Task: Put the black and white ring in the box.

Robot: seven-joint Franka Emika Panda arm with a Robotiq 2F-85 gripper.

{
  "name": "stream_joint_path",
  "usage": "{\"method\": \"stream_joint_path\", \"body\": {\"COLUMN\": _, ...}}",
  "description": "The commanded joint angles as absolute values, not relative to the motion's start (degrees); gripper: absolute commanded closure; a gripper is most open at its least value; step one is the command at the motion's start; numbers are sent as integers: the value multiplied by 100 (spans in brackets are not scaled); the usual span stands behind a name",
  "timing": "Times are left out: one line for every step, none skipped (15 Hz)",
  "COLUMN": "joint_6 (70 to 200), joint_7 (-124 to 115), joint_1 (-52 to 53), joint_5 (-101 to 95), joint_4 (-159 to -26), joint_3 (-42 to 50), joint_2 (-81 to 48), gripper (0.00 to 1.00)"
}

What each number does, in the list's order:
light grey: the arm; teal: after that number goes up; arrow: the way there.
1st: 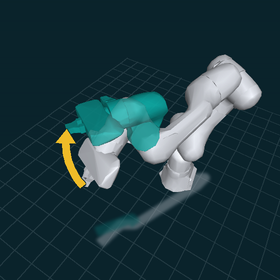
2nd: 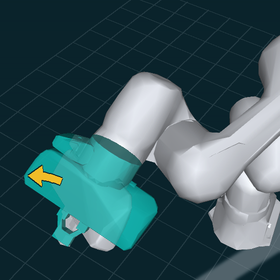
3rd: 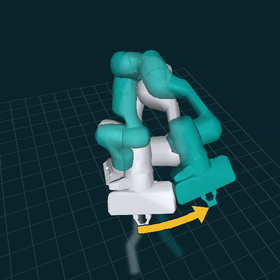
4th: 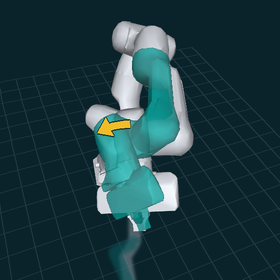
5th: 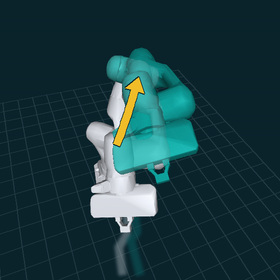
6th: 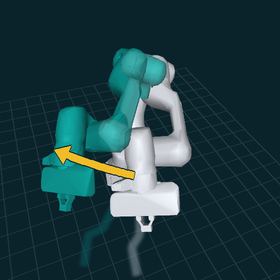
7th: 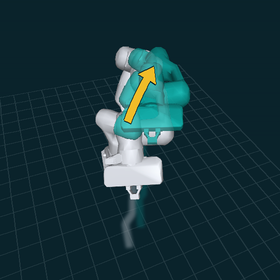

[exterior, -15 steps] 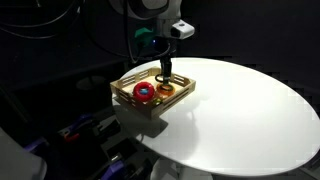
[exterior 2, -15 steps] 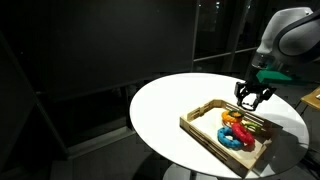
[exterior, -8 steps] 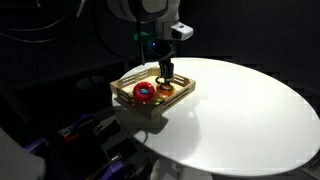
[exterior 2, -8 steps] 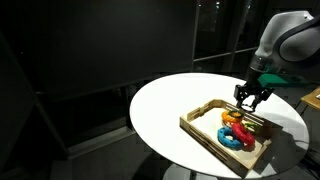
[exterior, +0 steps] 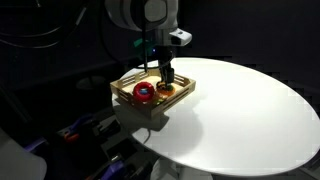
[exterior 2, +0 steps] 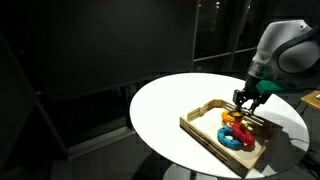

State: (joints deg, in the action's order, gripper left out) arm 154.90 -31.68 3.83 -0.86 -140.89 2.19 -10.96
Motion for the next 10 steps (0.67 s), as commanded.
{"method": "stream_joint_path", "body": {"joint_6": 15514, "joint_7": -3578, "joint_1": 570, "joint_5": -299, "joint_4": -14090, "joint_3": 400, "joint_2": -1146, "gripper": 59}}
{"method": "stream_joint_path", "body": {"joint_6": 15510, "joint_7": -3650, "joint_1": 603, "joint_5": -328, "joint_4": -14094, "joint_3": 427, "joint_2": -1157, "gripper": 59}}
{"method": "stream_joint_path", "body": {"joint_6": 15497, "joint_7": -3731, "joint_1": 631, "joint_5": -368, "joint_4": -14094, "joint_3": 452, "joint_2": -1168, "gripper": 59}}
{"method": "stream_joint_path", "body": {"joint_6": 15456, "joint_7": -3838, "joint_1": 665, "joint_5": -412, "joint_4": -14095, "joint_3": 478, "joint_2": -1169, "gripper": 59}}
{"method": "stream_joint_path", "body": {"joint_6": 15431, "joint_7": -3895, "joint_1": 682, "joint_5": -426, "joint_4": -14093, "joint_3": 488, "joint_2": -1171, "gripper": 59}}
{"method": "stream_joint_path", "body": {"joint_6": 15411, "joint_7": -3968, "joint_1": 705, "joint_5": -488, "joint_4": -14107, "joint_3": 509, "joint_2": -1156, "gripper": 13}}
{"method": "stream_joint_path", "body": {"joint_6": 15391, "joint_7": -3988, "joint_1": 711, "joint_5": -498, "joint_4": -14113, "joint_3": 514, "joint_2": -1144, "gripper": 8}}
{"method": "stream_joint_path", "body": {"joint_6": 15347, "joint_7": -3970, "joint_1": 700, "joint_5": -464, "joint_4": -14123, "joint_3": 505, "joint_2": -1115, "gripper": 2}}
{"method": "stream_joint_path", "body": {"joint_6": 15299, "joint_7": -3954, "joint_1": 686, "joint_5": -433, "joint_4": -14128, "joint_3": 496, "joint_2": -1091, "gripper": 0}}
{"method": "stream_joint_path", "body": {"joint_6": 15230, "joint_7": -3939, "joint_1": 671, "joint_5": -417, "joint_4": -14129, "joint_3": 495, "joint_2": -1064, "gripper": 0}}
